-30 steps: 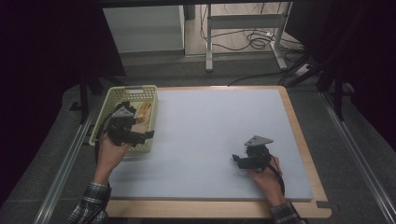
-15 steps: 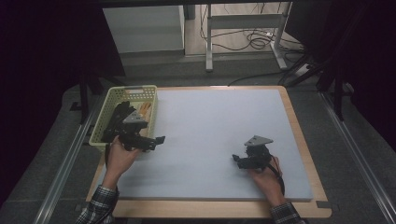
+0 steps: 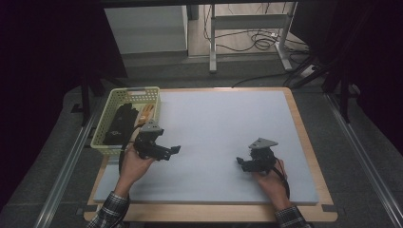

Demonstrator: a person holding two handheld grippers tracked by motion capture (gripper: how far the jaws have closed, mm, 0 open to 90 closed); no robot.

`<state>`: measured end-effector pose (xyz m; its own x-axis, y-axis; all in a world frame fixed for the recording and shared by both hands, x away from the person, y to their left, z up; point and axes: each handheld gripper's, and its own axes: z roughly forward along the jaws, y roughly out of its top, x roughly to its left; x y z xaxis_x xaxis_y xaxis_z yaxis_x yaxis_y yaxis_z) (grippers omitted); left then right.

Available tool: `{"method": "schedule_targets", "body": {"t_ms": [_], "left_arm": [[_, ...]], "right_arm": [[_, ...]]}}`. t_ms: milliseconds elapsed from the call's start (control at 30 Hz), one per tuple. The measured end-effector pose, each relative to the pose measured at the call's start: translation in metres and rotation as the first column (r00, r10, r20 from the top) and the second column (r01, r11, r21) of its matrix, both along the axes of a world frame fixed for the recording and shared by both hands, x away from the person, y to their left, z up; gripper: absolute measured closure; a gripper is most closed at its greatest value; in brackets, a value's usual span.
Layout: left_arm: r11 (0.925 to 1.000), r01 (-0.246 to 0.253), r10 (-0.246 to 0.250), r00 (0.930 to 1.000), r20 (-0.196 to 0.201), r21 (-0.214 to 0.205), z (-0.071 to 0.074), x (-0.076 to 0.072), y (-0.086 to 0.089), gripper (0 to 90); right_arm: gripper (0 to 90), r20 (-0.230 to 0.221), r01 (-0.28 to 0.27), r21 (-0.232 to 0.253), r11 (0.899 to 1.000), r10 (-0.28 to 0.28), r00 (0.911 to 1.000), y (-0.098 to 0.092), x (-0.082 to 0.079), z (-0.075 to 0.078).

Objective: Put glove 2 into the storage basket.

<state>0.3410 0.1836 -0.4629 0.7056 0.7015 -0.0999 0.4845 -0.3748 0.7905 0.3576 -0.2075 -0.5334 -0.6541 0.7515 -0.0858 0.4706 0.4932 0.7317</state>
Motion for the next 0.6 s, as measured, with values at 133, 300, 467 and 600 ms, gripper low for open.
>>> {"method": "schedule_targets", "body": {"t_ms": [133,300,467,600], "left_arm": [[0.9997,0.019,-0.019,0.9998,-0.002,-0.012,-0.004,-0.002,-0.008,2.2],[0.9990,0.039,-0.039,0.9992,-0.005,-0.021,-0.011,-0.005,-0.018,2.3],[0.9978,0.063,-0.063,0.9980,-0.007,-0.022,-0.018,-0.010,-0.029,2.3],[0.9964,0.081,-0.081,0.9967,0.001,-0.027,-0.022,-0.015,-0.036,2.3]], "right_arm": [[20.8,0.000,0.000,0.000,1.000,0.000,1.0000,0.000,0.000,0.000],[20.8,0.000,0.000,0.000,1.000,0.000,1.0000,0.000,0.000,0.000],[20.8,0.001,0.000,0.000,1.000,0.000,1.0000,0.000,0.000,0.000],[20.8,0.000,0.000,0.000,1.000,0.000,1.0000,0.000,0.000,0.000]]}}
